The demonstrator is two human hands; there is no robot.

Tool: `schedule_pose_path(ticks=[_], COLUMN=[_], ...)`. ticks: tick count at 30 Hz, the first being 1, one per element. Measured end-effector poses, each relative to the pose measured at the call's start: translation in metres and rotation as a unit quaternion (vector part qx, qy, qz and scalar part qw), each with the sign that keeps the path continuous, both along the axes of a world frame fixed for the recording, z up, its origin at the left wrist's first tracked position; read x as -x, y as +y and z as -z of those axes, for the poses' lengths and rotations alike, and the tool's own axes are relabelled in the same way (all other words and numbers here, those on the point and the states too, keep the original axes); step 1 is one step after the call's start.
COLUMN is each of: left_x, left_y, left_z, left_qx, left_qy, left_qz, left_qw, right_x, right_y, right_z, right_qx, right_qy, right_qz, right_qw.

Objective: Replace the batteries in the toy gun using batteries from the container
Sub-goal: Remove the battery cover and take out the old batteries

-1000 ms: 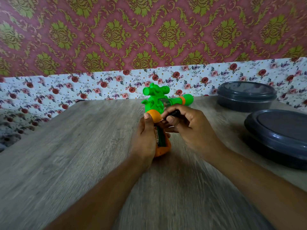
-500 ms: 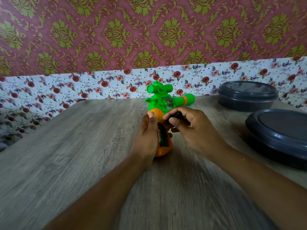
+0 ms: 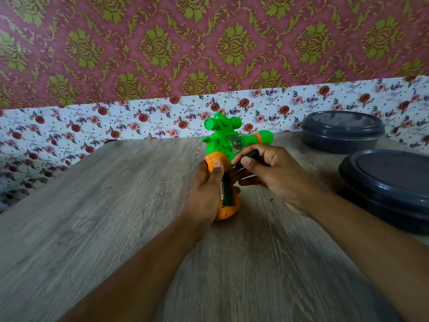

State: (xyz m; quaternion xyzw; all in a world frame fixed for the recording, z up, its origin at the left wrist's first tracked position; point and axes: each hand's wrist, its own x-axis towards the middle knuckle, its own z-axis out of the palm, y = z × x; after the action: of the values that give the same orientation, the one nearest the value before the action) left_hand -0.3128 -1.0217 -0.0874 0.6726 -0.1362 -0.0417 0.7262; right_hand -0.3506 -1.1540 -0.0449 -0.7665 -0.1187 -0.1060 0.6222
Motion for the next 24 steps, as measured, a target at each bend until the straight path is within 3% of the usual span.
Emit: schedule_pose_path(ticks=[19, 24], left_x=[0.0027, 0.0037], left_y=[-0.0014, -0.0015], left_z=[0.0, -0.0022], left_qx=[-0.016, -0.009], left_qy=[-0.052, -0.057], left_qz=[-0.001, 0.01], left_qw=[0.999, 0.998], right_x=[-0.0053, -0.0037], right_y=[-0.0036, -0.0038], right_z=[0.0039, 0.003], right_qx=[-0.106, -0.088], right_qy=[0.059, 0.045], right_qz=[0.011, 0.025], right_qw=[0.993, 0.995])
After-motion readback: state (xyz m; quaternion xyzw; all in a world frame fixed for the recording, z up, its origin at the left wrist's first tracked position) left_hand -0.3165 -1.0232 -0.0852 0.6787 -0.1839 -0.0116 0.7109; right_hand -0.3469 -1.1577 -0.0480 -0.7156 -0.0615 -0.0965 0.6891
